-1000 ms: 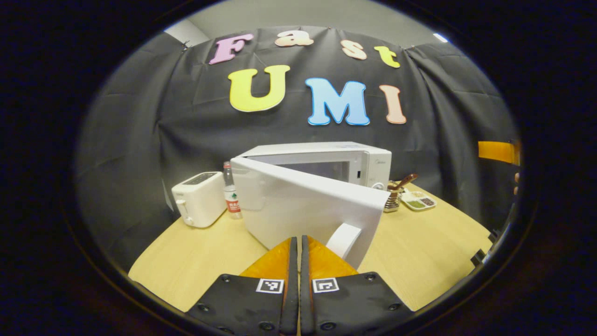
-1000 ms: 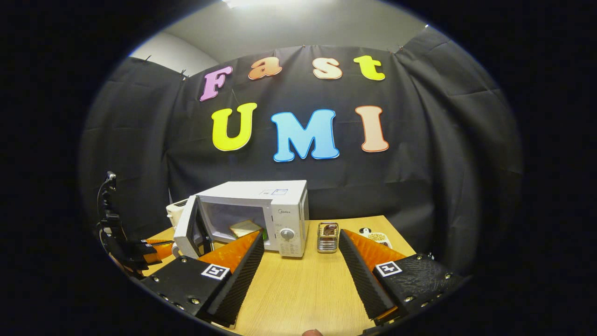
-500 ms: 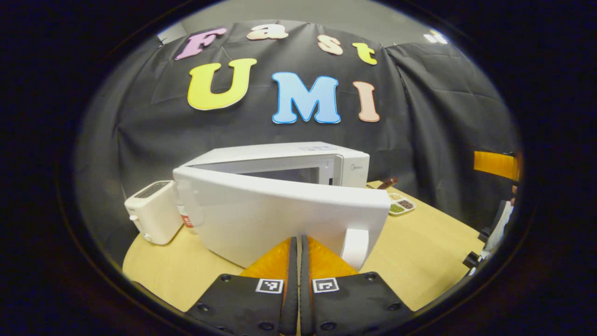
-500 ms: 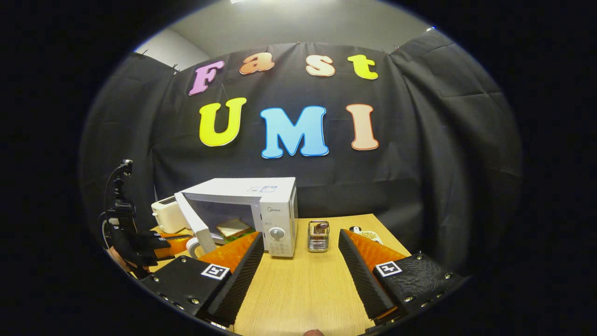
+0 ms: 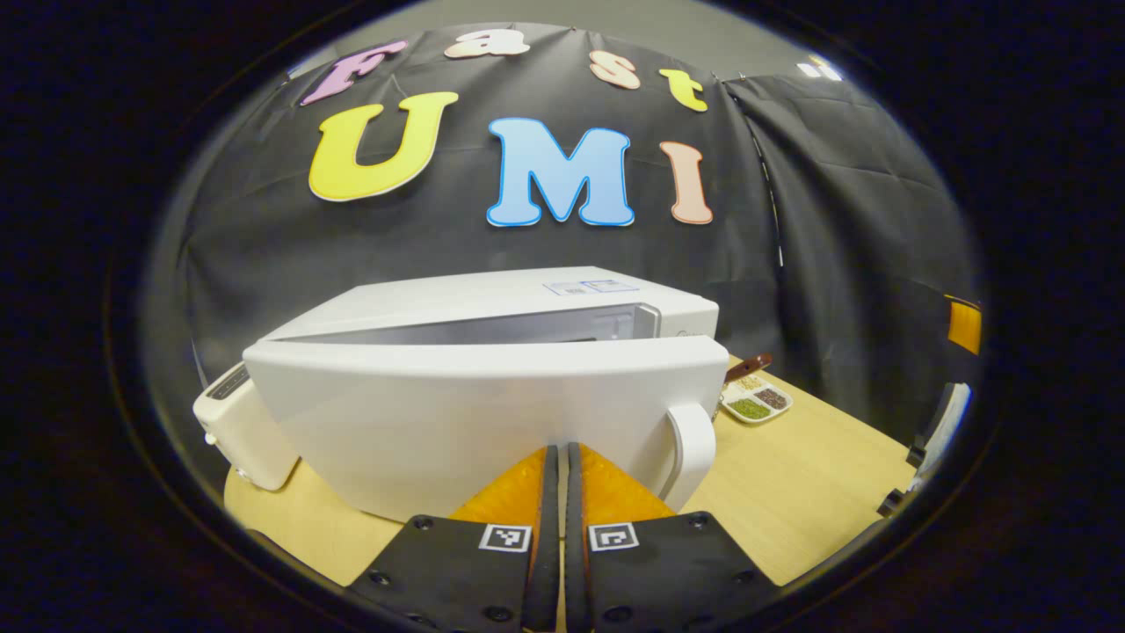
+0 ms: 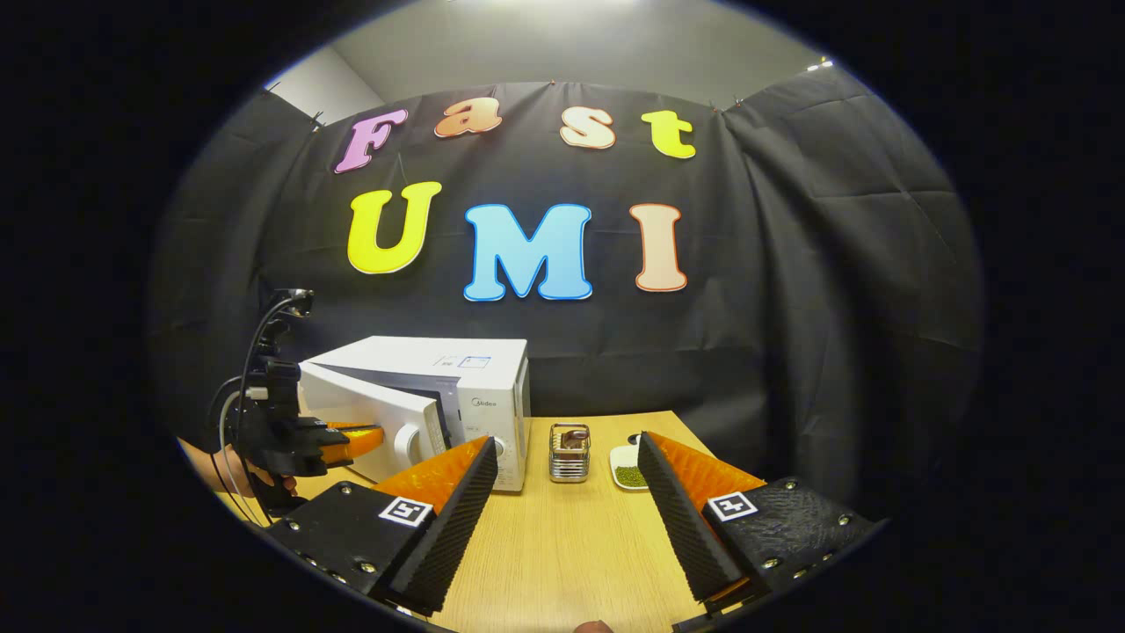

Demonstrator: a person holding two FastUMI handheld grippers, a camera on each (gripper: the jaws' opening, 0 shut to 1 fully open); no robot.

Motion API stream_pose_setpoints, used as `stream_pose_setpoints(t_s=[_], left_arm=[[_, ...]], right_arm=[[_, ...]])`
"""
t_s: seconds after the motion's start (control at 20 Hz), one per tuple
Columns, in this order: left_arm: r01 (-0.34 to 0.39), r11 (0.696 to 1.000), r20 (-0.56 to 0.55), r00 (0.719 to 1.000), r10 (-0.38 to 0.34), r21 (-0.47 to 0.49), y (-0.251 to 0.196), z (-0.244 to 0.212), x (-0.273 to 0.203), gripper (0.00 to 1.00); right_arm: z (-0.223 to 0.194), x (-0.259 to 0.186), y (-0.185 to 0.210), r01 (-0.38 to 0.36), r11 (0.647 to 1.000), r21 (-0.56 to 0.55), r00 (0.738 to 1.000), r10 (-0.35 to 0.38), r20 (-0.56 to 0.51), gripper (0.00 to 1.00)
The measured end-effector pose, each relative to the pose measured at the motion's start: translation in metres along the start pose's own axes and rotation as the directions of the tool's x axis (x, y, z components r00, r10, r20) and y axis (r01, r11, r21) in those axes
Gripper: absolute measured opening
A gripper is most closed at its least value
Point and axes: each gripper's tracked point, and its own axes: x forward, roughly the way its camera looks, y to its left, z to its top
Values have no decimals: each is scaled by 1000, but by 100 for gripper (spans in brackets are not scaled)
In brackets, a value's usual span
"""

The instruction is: Open the microwave oven with the left hand, put the food in, and close the microwave oven.

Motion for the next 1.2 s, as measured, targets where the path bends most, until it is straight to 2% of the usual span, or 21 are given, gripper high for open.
stream_pose_setpoints(t_s=[0.05, 0.15, 0.3, 0.35, 0.4, 0.5, 0.55, 0.6, 0.65, 0.7, 0.75, 0.8, 0.9, 1.0, 1.15, 1.2], left_arm=[[-1, 1000, 2, 1000, 1, -9, 0, 2, 7, 7], [-16, 999, 4, 1000, 16, -34, 4, 8, 20, 10], [-45, 997, -9, 999, 44, -61, 10, 10, 34, 8], [-51, 996, -12, 999, 51, -70, 11, 10, 38, 7], [-51, 995, -18, 999, 50, -88, 10, 10, 41, 8], [-47, 992, -20, 999, 44, -119, 6, 10, 46, 7], [-56, 990, -14, 998, 55, -126, 7, 10, 45, 7], [-70, 989, -8, 998, 69, -132, 8, 11, 44, 7], [-105, 987, 2, 994, 106, -125, 13, 15, 49, 8], [-109, 984, -13, 994, 109, -141, 14, 5, 61, 8], [-120, 979, -24, 993, 117, -166, 11, 10, 53, 14], [-135, 977, -23, 991, 133, -164, 12, 11, 53, 7], [-161, 977, -12, 987, 161, -136, 15, 20, 40, 7], [-149, 979, 45, 987, 157, -136, 10, 39, 22, 12], [-166, 980, 124, 976, 179, -107, 4, 67, -28, 6], [-173, 980, 148, 971, 186, -97, -1, 74, -45, 10]], right_arm=[[-1, -1, -2, 10, 1000, 1, 1000, -10, -2, 98], [-2, -5, -7, 24, 1000, 4, 1000, -24, -6, 98], [-3, -10, -11, 40, 999, -5, 999, -40, -7, 98], [-6, -13, -12, 40, 999, -7, 999, -41, -14, 93], [-7, -15, -12, 38, 999, -5, 999, -38, -20, 98], [-9, -17, -11, 29, 1000, -4, 999, -29, -26, 98], [-11, -18, -10, 23, 1000, -3, 999, -23, -29, 93], [-12, -20, -8, 15, 1000, -2, 999, -15, -32, 98], [-14, -21, -6, 4, 1000, -2, 999, -4, -37, 98], [-14, -23, -3, -10, 1000, -4, 999, 10, -39, 98], [-14, -27, 0, -22, 1000, -9, 999, 22, -39, 98], [-13, -30, 2, -33, 999, -13, 999, 33, -36, 98], [-12, -36, 6, -64, 998, -20, 997, 63, -36, 98], [-8, -41, 7, -89, 996, -24, 996, 89, -23, 98], [-4, -49, 8, -134, 991, -13, 991, 133, -8, 98], [-2, -50, 7, -150, 989, -10, 989, 150, -2, 98]])
